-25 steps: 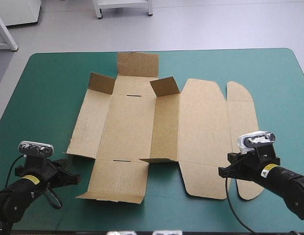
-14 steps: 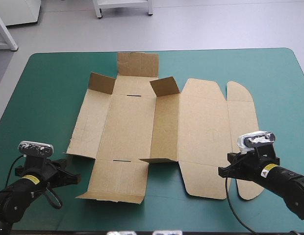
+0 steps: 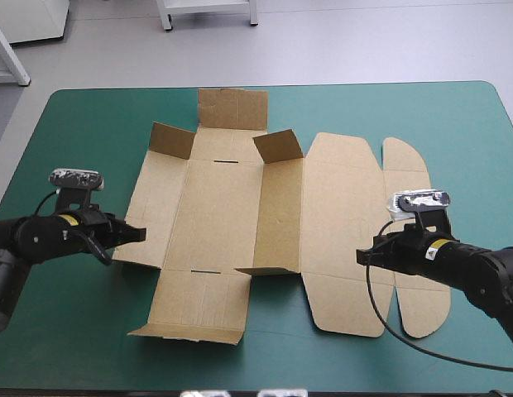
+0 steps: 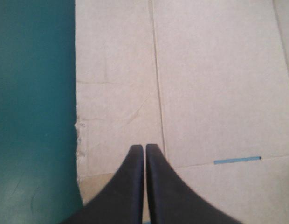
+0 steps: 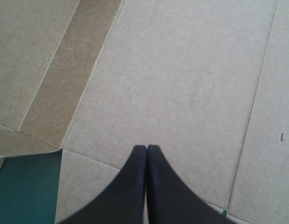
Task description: Fold the box
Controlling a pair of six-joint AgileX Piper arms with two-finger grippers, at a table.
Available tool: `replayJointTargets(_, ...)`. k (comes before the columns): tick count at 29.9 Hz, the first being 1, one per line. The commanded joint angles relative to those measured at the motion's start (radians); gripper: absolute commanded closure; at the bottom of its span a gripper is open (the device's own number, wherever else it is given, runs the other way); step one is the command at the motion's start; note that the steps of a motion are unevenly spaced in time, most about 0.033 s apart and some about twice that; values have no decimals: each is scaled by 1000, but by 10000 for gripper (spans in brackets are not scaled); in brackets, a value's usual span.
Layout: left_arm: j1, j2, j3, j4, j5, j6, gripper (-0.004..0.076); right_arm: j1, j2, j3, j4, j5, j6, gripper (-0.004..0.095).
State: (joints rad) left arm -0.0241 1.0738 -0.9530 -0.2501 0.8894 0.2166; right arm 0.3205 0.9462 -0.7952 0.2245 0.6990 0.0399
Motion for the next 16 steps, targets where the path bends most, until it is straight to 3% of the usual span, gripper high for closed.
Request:
replayJointTargets(1, 2, 77, -139, -107, 6, 43, 710, -7, 34, -66, 24, -33, -19, 927)
replayJointTargets(11, 299, 344, -347, -578, 333, 367, 710, -7, 93, -88, 68, -21, -61, 927)
replayJointTargets(16, 426, 449, -351, -691, 408, 477, 710, -7, 108, -88, 117, -29, -107, 927)
